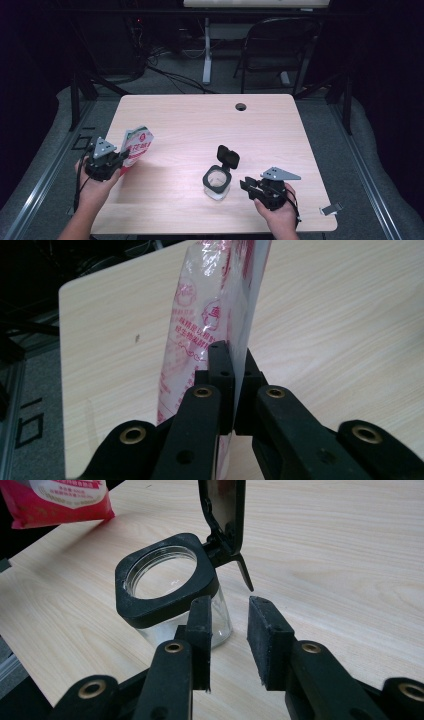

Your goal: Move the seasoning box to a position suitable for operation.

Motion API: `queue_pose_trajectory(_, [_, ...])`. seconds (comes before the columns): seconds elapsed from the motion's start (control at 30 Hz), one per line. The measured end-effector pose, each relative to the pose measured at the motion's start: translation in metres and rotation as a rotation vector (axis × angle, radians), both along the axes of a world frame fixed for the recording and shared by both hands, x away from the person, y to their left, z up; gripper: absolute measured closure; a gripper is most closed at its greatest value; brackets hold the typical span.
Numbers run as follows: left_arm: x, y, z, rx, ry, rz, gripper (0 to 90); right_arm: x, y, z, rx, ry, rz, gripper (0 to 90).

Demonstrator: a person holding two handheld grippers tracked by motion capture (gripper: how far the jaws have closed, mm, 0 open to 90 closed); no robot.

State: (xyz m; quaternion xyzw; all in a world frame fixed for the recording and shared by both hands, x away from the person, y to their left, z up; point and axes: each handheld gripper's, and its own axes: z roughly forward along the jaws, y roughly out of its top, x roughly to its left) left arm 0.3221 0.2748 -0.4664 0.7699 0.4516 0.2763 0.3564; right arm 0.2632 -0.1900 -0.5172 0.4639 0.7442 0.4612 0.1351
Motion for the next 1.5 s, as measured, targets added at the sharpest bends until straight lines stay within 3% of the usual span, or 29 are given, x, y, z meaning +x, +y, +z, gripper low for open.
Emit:
queue_pose_trajectory(0.2, [-0.002, 0.003, 0.022, -0.044, -0.027, -0.015, 90.0, -0.001, -0.001, 0.001, -0.002, -0.004, -0.002, 71.9])
queue_pose_trajectory(0.4, [-0.006, -0.011, 0.032, -0.042, -0.047, -0.074, 90.0, 0.000, -0.002, 0.002, -0.006, -0.007, -0.002, 71.9])
queue_pose_trajectory(0.73, [-0.001, -0.037, 0.034, -0.053, -0.047, -0.132, 90.0, -0.001, -0.003, 0.002, 0.000, -0.010, -0.005, 71.9])
queue_pose_trajectory(1.17, [0.001, -0.082, 0.035, -0.069, -0.035, -0.250, 90.0, -0.001, -0.006, 0.003, 0.000, -0.011, -0.010, 71.8])
queue_pose_trajectory(1.33, [0.000, -0.096, 0.034, -0.083, -0.029, -0.285, 90.0, 0.000, -0.008, 0.002, 0.003, -0.007, -0.015, 71.8])
queue_pose_trajectory(1.5, [-0.001, -0.104, 0.030, -0.123, -0.034, -0.304, 90.0, 0.000, -0.008, 0.002, 0.001, -0.009, -0.018, 71.8])
